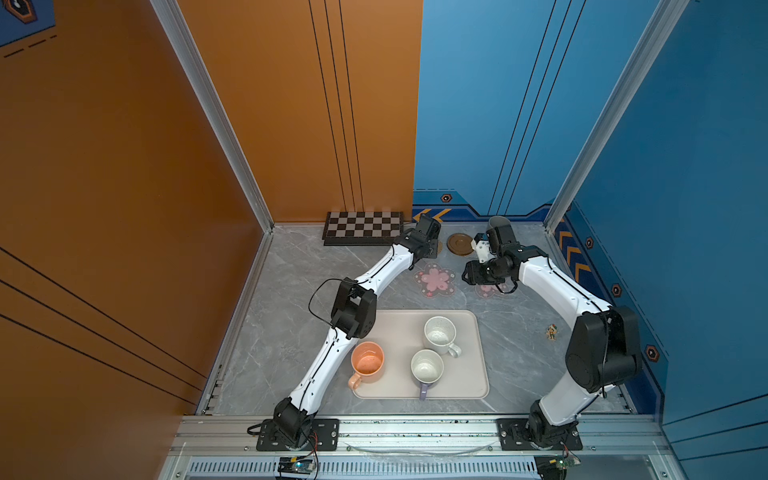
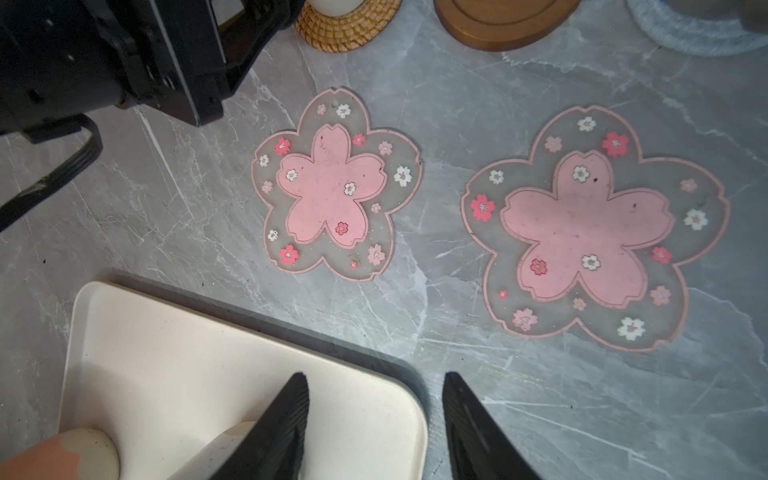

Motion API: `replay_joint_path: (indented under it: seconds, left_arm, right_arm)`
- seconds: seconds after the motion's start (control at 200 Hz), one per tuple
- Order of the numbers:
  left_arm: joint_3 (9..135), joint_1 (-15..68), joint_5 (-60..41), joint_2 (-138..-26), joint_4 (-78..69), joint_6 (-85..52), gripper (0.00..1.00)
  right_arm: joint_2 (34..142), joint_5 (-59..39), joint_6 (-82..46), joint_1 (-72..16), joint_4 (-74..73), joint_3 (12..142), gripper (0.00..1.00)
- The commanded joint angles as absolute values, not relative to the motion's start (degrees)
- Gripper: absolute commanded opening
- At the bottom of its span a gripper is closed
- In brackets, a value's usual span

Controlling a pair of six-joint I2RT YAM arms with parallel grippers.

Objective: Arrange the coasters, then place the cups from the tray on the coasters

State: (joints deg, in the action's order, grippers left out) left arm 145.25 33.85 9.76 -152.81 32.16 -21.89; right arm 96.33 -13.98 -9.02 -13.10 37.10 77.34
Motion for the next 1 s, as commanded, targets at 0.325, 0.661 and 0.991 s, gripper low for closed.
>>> replay_joint_path:
  seconds: [0.325, 0.661, 0.991]
  left_arm:
    - [144.2, 32.0, 13.6, -149.8, 39.3, -20.0, 0.09]
    - [149.1, 33.3, 9.1, -154.0, 39.3, -21.7, 0.11]
    - [154.1, 34.6, 6.3, -158.8, 38.9, -23.7, 0.13]
  right_arm:
    - [95.4, -15.5, -10.7, -12.9, 35.9, 76.6, 0.54]
    - [95.5, -15.1, -10.7, -12.9, 35.9, 76.6, 0.54]
    - [95.5, -15.2, -10.8, -12.9, 35.8, 76.0, 0.54]
